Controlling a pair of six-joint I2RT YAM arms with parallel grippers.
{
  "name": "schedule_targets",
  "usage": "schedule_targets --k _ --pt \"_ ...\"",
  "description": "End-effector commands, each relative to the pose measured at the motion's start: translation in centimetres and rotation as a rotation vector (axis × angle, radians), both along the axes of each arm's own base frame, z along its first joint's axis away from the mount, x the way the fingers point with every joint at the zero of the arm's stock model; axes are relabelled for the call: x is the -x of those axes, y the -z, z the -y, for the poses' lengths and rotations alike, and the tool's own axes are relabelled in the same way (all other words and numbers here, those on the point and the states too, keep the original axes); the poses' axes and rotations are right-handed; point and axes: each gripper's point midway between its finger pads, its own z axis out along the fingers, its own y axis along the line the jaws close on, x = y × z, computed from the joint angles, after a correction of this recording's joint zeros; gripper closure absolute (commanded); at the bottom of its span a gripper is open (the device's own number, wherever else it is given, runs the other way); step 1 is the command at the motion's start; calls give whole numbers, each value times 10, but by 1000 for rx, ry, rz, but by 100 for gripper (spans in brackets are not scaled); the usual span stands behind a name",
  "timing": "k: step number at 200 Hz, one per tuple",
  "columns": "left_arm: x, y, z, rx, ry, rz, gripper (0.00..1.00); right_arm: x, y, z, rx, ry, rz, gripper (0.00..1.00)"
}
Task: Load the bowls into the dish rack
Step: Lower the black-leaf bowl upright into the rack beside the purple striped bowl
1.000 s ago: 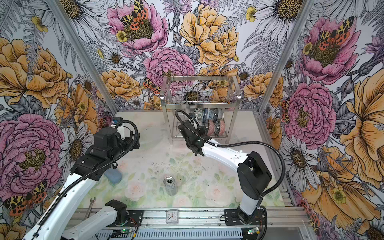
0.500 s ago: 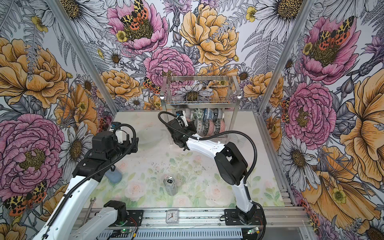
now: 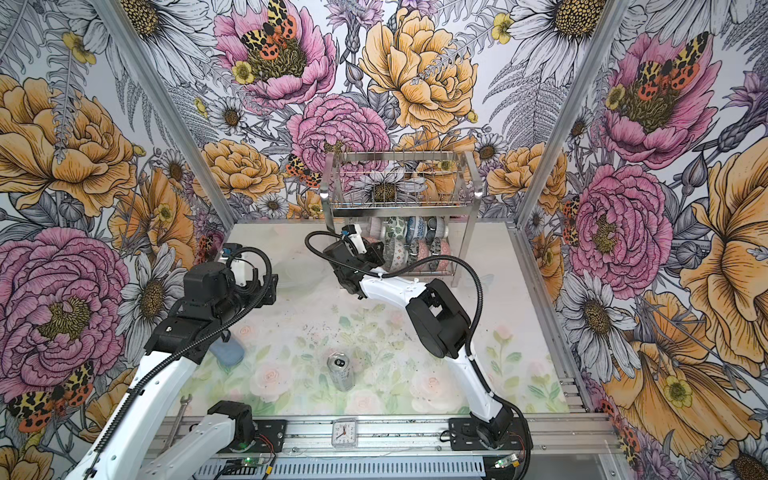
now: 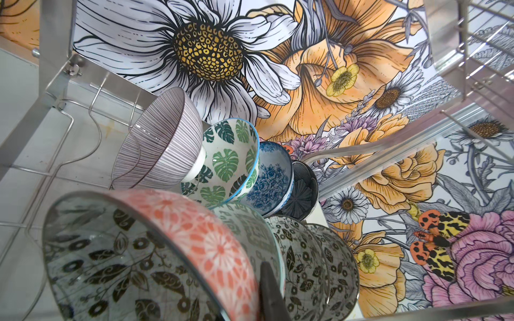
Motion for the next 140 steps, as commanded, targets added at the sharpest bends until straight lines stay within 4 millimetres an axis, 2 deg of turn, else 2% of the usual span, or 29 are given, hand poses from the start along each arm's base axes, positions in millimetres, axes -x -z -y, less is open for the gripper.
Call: schedule_targets --k 1,140 --pt "-1 -3 2 17 15 19 1 -13 -20 8 -1 59 77 100" --pt "-2 -2 2 16 14 15 1 -36 17 11 90 92 35 100"
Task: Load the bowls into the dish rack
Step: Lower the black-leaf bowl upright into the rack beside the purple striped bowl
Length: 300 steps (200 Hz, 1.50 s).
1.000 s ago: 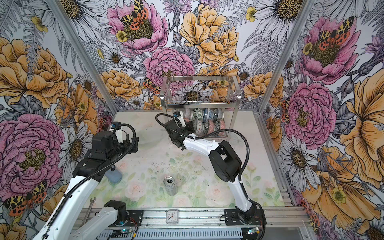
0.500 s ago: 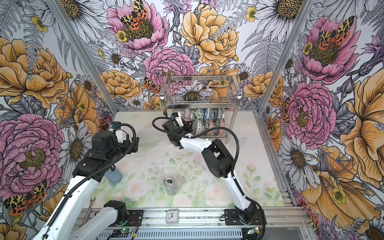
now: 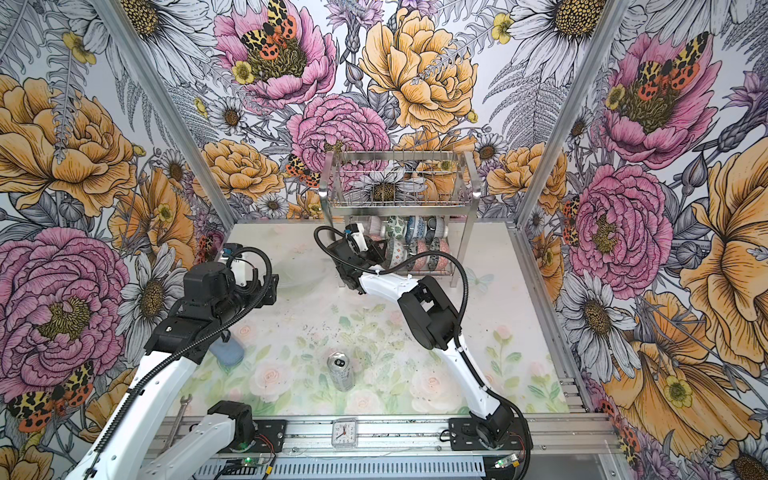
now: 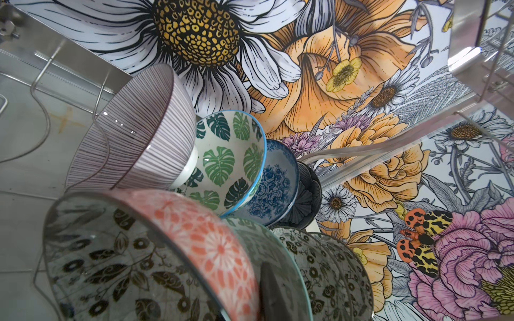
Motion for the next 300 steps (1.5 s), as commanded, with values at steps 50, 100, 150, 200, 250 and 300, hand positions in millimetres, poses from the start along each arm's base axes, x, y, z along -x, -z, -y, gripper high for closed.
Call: schedule_targets --k 50,100,150,200,250,300 --pt "-2 -1 0 10 5 11 2 -3 2 -4 -10 -22 -2 94" --pt "-3 0 0 11 4 8 1 3 3 -8 -50 -54 -11 77" --pt "-4 1 0 12 3 6 1 6 -2 -15 -69 -88 12 75" --pt "-4 2 0 13 6 2 1 9 -11 -25 -64 -131 49 75" --pt "-4 2 0 13 6 2 1 11 -13 -33 -75 -158 50 60" --pt "-4 3 0 13 7 -1 1 14 -26 -33 -91 -169 61 41"
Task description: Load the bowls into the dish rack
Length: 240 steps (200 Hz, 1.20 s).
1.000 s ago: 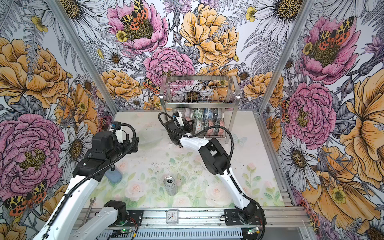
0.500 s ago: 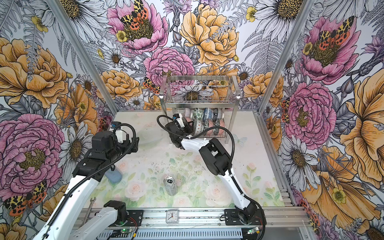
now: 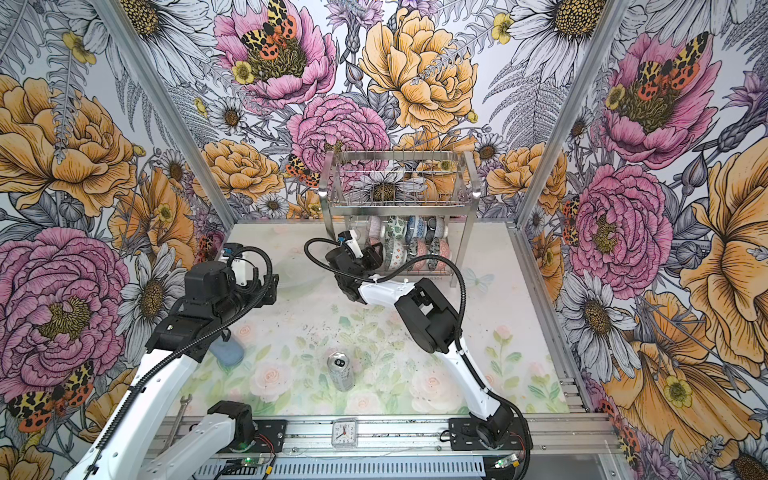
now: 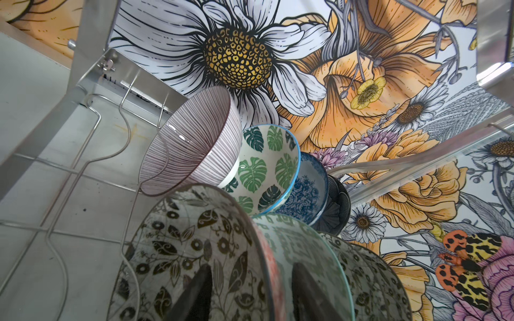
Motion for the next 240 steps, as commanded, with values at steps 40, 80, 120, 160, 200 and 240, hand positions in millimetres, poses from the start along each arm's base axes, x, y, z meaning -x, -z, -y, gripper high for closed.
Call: schedule_targets --k 40,80,120,160,200,240 --pt "-3 0 1 14 11 10 1 10 -51 -4 -93 -76 42 20" --pt "-3 2 2 14 13 3 1 22 -58 -21 -266 -245 14 0" --pt "-4 3 1 10 10 -1 1 34 -66 -28 -375 -360 20 0" --pt "-2 2 1 -1 13 9 1 69 -98 -7 -462 -438 120 0" --pt "-3 0 1 -5 16 18 1 122 -125 40 -508 -479 172 0" --pt "-3 -24 16 91 48 64 1 163 -129 144 -510 -316 258 0"
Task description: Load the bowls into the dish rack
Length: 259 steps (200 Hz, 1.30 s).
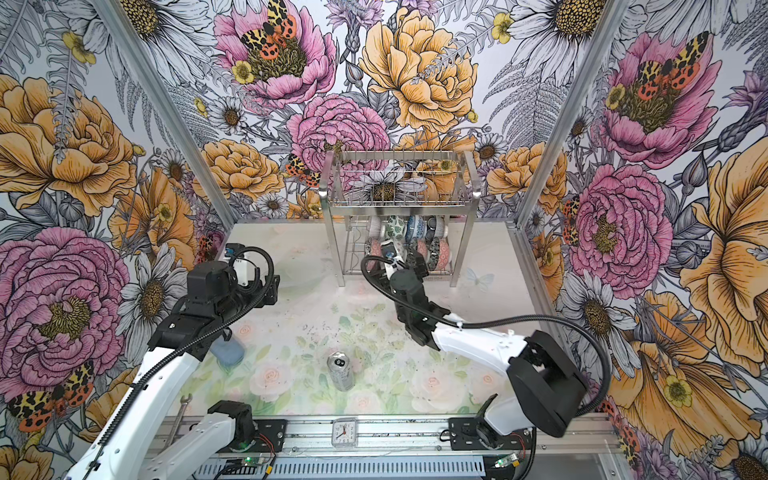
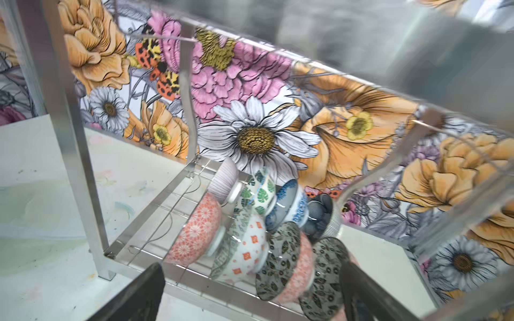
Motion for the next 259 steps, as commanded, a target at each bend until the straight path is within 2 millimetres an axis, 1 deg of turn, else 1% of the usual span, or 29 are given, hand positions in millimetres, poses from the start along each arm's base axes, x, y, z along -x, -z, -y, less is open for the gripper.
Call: schedule_targets --k 1,10,27,42,50,60,66,72,76,85,93,99,117,124,131,147,154,159,167,173,180,183,190,196,198,208,217,229,259 --pt "-2 -30 14 84 40 83 1 14 3 61 -31 130 27 0" --pt "-3 -36 19 98 43 104 1 21 8 91 -49 189 33 0" --pt "-12 -37 19 88 4 145 1 35 31 150 -86 331 45 0" --pt "-23 -31 18 72 -39 193 1 44 56 187 -92 452 -3 0" --pt "-30 -21 13 43 -91 226 1 49 68 203 -111 516 -21 0" --pt "-38 -6 9 9 -134 268 1 53 78 216 -129 559 -24 0" --pt "-42 10 6 -20 -155 276 1 55 83 224 -145 583 -14 0" --pt "-48 20 3 -40 -173 311 1 57 88 229 -159 599 -2 0" --pt "-50 35 1 -63 -180 306 1 58 97 234 -154 615 -14 0" --pt "-55 52 -7 -85 -217 323 1 56 106 243 -158 642 -19 0" --pt "-58 64 -15 -108 -250 320 1 54 105 253 -153 696 -7 0" --pt "-60 69 -20 -133 -266 300 1 49 106 254 -138 695 -19 0" --pt "-69 69 -27 -196 -276 334 1 31 109 264 -147 692 -26 0" --pt "-73 69 -32 -194 -280 354 1 24 110 267 -171 694 -24 0" --pt "-78 77 -38 -172 -284 349 1 16 111 269 -200 683 -20 0" --pt "-86 94 -58 -126 -319 340 1 -3 125 264 -213 620 -37 0" --pt "-89 104 -67 -103 -336 335 1 -11 122 256 -196 578 -54 1" --pt "-94 107 -72 -92 -337 341 1 -17 130 249 -189 541 -108 2" --pt "-101 114 -73 -80 -319 276 1 -25 133 245 -160 518 -114 1" --pt "-107 116 -74 -71 -297 286 1 -31 133 242 -166 506 -141 1" --pt "-115 127 -70 -51 -254 287 1 -34 139 244 -180 489 -178 0" --pt "-116 126 -66 -53 -232 306 2 -34 139 245 -184 485 -176 0" --pt "-110 130 -61 -60 -216 279 2 -33 140 245 -190 485 -186 0" --pt "-108 128 -58 -58 -204 317 1 -33 139 245 -188 482 -176 0" --pt "-105 131 -58 -57 -202 322 1 -33 139 245 -189 479 -176 0" --pt "-103 127 -65 -44 -238 402 1 -33 140 245 -190 480 -178 0" --pt "-100 133 -70 -40 -260 338 1 -32 139 245 -189 480 -176 0" --pt "-101 129 -68 -54 -262 385 1 -32 139 245 -190 479 -173 0" --pt "-102 131 -64 -58 -250 366 1 -32 138 245 -190 479 -172 0"
